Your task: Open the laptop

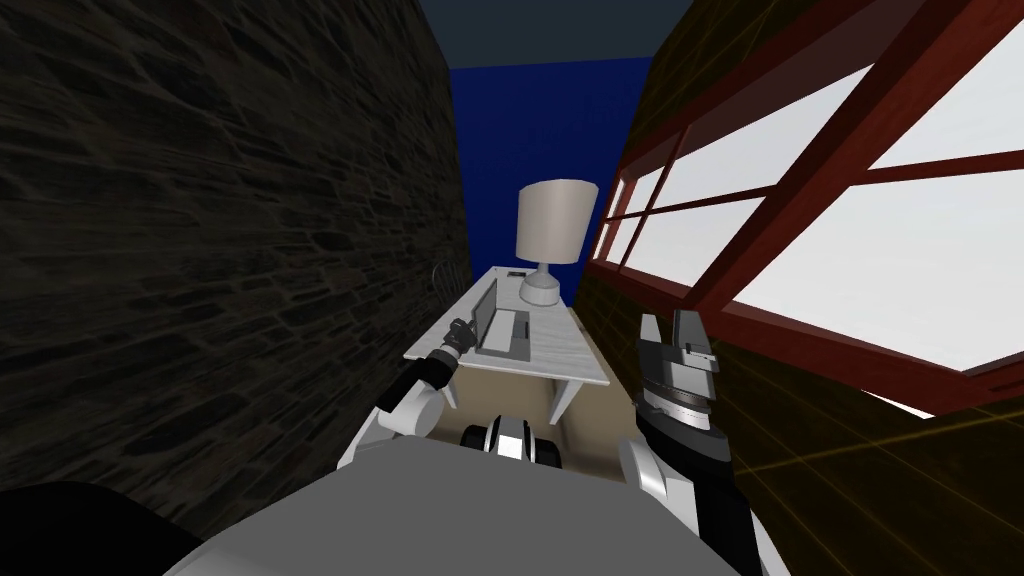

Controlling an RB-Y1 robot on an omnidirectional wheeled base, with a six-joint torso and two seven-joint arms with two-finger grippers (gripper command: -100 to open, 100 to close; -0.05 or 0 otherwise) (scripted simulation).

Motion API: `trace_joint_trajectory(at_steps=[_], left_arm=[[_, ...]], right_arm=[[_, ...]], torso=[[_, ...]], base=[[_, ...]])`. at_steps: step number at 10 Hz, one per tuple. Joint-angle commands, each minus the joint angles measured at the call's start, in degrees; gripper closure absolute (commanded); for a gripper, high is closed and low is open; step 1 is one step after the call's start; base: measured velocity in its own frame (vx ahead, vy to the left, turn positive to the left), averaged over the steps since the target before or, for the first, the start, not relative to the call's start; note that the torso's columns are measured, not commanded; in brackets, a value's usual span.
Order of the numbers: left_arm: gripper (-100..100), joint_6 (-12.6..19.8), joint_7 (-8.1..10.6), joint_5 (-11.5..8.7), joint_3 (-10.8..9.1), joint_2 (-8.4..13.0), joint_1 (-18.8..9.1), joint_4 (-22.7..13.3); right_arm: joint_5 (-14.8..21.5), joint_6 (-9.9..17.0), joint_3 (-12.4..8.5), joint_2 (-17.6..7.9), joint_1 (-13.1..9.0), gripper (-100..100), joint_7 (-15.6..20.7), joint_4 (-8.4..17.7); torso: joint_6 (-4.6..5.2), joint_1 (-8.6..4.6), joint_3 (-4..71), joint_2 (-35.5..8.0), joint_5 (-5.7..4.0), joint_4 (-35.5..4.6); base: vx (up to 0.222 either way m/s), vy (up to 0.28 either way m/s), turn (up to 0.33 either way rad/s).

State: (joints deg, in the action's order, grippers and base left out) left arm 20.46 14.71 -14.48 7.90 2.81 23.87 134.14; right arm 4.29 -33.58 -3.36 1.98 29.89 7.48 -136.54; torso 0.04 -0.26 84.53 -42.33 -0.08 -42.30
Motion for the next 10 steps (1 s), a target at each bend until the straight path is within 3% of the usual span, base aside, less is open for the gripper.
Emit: trace_joint_trajectory(at_steps=[1,3,4,5,9,10], left_arm=[[100,0.9,-3.13,2.8,-0.59,2.5,-0.4,0.4],[100,1.6,-5.55,5.1,-1.07,4.5,-0.8,0.8],[100,1.4,-4.81,4.5,-0.95,4.0,-0.6,0.8],[-100,2.2,-3.39,3.0,-0.54,3.5,-0.2,2.1],[-100,3.8,0.17,-0.3,0.37,3.9,0.5,4.3],[-100,4.1,1.0,-1.1,0.58,2.1,0.7,4.6]], right_arm=[[0.0,0.0,0.0,0.0,0.0,0,0.0,0.0],[0.0,0.0,0.0,0.0,0.0,0,0.0,0.0],[0.0,0.0,0.0,0.0,0.0,0,0.0,0.0],[0.0,0.0,0.0,0.0,0.0,0,0.0,0.0],[0.0,0.0,0.0,0.0,0.0,0,0.0,0.0],[0.0,0.0,0.0,0.0,0.0,0,0.0,0.0]], torso=[[-0.01,-0.05,0.0,0.0,-0.01,0.0],[-0.03,0.21,0.0,0.0,0.07,0.0],[-0.04,0.28,0.1,0.1,0.08,0.0],[-0.05,0.57,0.1,0.1,0.16,0.0],[-0.04,0.39,0.1,0.1,0.11,0.0],[-0.04,0.17,0.0,0.0,0.05,0.0]], base=[[-0.031,-0.151,-0.03],[-0.017,-0.168,-0.035],[-0.003,-0.074,0.001],[0.028,0.071,0.003],[0.061,0.17,-0.004],[0.048,0.141,-0.001]])
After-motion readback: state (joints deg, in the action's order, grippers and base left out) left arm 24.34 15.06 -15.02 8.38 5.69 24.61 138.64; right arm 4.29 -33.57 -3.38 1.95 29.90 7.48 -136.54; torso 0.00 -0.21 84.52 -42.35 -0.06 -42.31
